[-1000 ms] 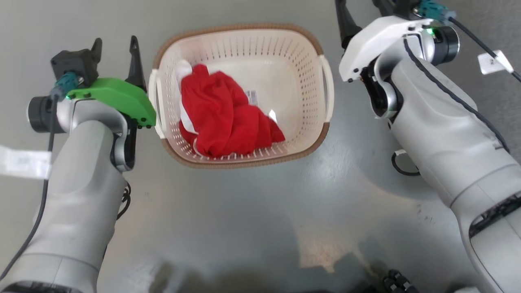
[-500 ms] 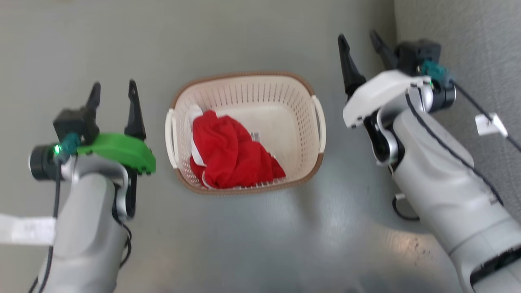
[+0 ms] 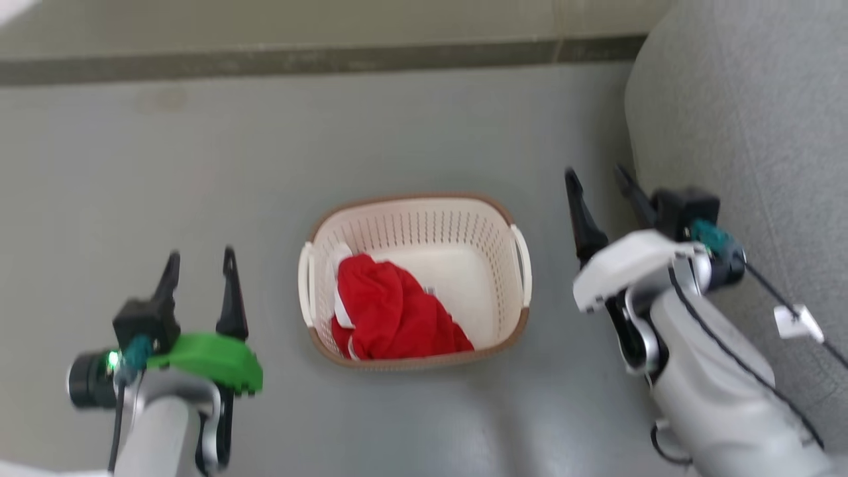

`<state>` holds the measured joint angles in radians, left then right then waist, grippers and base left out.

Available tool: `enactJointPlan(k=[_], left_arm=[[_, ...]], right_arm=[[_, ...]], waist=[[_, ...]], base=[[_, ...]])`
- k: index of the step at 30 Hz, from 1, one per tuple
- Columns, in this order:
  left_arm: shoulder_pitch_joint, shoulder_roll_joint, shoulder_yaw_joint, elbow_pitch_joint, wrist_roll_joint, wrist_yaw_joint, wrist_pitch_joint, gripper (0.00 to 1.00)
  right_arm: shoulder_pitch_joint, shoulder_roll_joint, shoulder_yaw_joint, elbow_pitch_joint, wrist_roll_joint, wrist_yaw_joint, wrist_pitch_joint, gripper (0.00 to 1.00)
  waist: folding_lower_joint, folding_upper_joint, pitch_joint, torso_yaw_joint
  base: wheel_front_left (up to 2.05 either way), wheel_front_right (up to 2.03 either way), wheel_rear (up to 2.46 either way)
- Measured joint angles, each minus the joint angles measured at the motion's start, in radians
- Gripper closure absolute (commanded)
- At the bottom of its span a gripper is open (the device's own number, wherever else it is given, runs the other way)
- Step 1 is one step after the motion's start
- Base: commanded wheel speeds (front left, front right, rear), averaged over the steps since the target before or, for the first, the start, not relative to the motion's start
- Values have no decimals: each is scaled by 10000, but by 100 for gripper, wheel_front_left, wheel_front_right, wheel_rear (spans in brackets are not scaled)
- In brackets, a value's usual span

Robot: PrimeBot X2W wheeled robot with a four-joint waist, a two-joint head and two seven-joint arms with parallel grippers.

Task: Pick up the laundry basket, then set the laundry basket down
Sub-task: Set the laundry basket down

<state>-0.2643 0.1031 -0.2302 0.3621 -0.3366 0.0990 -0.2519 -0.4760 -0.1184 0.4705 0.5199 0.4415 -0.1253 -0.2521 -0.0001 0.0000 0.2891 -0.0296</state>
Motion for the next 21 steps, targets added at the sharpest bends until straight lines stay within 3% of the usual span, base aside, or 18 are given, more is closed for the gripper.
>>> enactJointPlan(k=[10, 21], left_arm=[[1888, -13, 412, -878, 420, 73, 0, 0], [3187, -121, 752, -1741, 564, 84, 0, 0]], right_arm=[[2176, 221, -552, -709, -401, 0, 0, 0], [3372, 286, -961, -1444, -817, 0, 0, 0]], waist=[[0, 0, -1561, 108], [-1, 0, -2608, -9]], base=[[0, 0, 0], [0, 0, 0]])
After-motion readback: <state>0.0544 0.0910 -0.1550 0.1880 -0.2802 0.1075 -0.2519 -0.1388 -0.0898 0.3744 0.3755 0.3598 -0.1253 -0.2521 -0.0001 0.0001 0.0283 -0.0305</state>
